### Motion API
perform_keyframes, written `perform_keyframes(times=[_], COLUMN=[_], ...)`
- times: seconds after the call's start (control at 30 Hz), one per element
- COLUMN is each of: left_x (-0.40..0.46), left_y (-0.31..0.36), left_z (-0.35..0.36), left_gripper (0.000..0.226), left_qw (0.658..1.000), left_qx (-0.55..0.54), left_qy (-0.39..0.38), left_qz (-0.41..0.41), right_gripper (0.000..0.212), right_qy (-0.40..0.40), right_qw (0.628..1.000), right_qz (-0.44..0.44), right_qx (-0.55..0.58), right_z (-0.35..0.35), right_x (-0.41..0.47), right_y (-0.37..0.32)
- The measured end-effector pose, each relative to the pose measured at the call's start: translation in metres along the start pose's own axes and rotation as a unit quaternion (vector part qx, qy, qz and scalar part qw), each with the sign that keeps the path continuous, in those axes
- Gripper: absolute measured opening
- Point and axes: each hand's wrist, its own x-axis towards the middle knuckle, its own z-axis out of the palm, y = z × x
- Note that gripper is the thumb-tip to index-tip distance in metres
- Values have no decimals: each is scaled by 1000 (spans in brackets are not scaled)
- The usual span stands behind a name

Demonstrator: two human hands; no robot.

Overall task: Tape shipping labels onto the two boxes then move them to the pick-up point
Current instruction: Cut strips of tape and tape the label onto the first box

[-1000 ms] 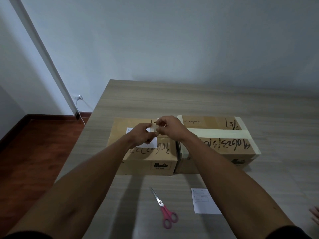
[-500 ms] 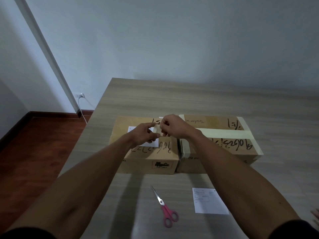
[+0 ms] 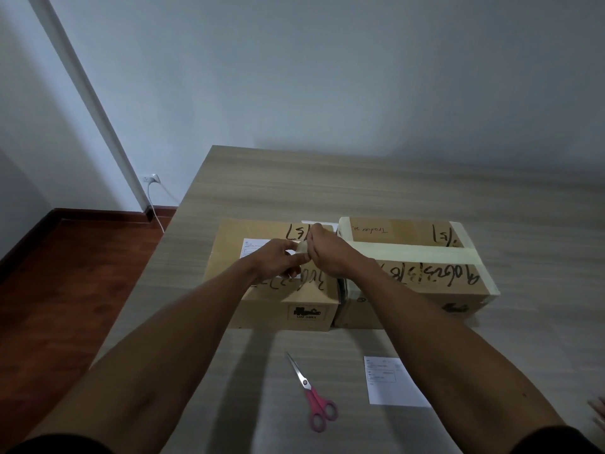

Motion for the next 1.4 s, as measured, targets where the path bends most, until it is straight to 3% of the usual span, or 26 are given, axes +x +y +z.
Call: perform_keyframes(times=[0.13, 0.3, 0.53, 0.73, 0.87, 1.0, 1.27, 1.4], left_x=[0, -1, -3, 2, 3, 1, -4, -8], left_y=[1, 3, 6, 3, 3, 5, -2, 3], left_z=[-1, -5, -9, -6, -8, -4, 5, 5], left_gripper=[36, 36, 51, 82, 99, 82, 36, 28], left_qw=[1000, 1000, 999, 998, 997, 997, 992, 991], left_qx=[15, 17, 31, 35, 32, 6, -14, -91], left_qy=[5, 18, 19, 31, 66, 62, 123, 99], left_qz=[-8, -10, -18, -42, -6, 40, 9, -8], right_gripper=[6, 28, 13, 22, 22, 23, 23, 23], right_qy=[13, 8, 81, 96, 77, 63, 75, 73], right_qw=[999, 988, 978, 993, 996, 998, 983, 987], right_qz=[-19, -1, -2, -22, -23, -19, 20, 6], right_qx=[23, 151, 191, 68, 28, 3, 164, 142], right_z=[5, -3, -4, -2, -3, -2, -7, -10], right_x=[3, 2, 8, 10, 11, 12, 10, 13], right_y=[7, 9, 11, 3, 4, 5, 1, 2])
